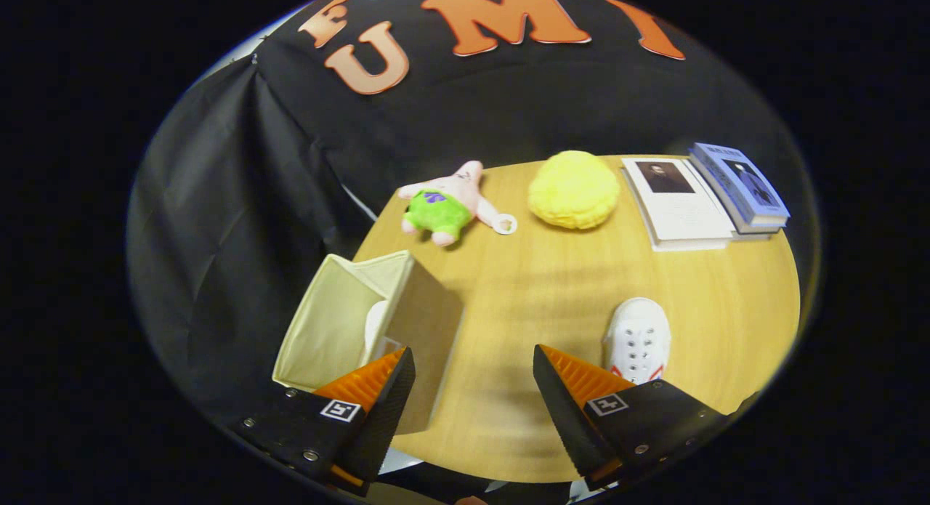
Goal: Open the storage box then place both shoes into the box .Put the left shoe in first, then the right shoe, with the right side of both shoes facing outward in a uniform manner.
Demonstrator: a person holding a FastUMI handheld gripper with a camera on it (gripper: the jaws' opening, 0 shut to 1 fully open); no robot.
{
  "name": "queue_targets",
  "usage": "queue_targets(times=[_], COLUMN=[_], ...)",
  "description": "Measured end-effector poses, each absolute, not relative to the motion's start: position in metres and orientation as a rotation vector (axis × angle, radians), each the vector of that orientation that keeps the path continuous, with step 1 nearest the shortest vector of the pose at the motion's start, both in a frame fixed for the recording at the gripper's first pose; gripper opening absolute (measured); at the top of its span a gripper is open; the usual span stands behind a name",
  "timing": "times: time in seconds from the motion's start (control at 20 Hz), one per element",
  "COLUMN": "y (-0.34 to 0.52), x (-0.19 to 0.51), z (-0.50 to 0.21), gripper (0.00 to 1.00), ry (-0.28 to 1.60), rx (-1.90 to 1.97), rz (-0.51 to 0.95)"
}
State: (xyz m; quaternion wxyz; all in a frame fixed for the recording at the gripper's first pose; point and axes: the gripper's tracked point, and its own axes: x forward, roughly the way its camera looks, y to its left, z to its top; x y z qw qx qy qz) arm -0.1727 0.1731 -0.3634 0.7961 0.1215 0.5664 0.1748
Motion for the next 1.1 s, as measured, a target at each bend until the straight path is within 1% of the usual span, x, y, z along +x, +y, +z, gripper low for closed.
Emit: queue_targets(times=[0.2, 0.3, 0.4, 0.7, 0.85, 0.95, 1.05, 1.1], y=[0.090, 0.061, 0.038, 0.018, 0.013, 0.008, 0.015, 0.018], x=[-0.183, -0.190, -0.203, -0.240, -0.246, -0.242, -0.238, -0.234], z=[-0.403, -0.419, -0.436, -0.478, -0.492, -0.501, -0.508, -0.511], gripper=[0.98, 0.98, 0.98, 0.98, 0.96, 0.93, 0.89, 0.85], ry=[1.233, 1.243, 1.266, 1.367, 1.385, 1.380, 1.387, 1.385], rx=[0.217, 0.204, 0.184, 0.104, 0.066, 0.060, 0.138, 0.160], rz=[0.202, 0.143, 0.114, 0.129, 0.143, 0.135, 0.138, 0.150])
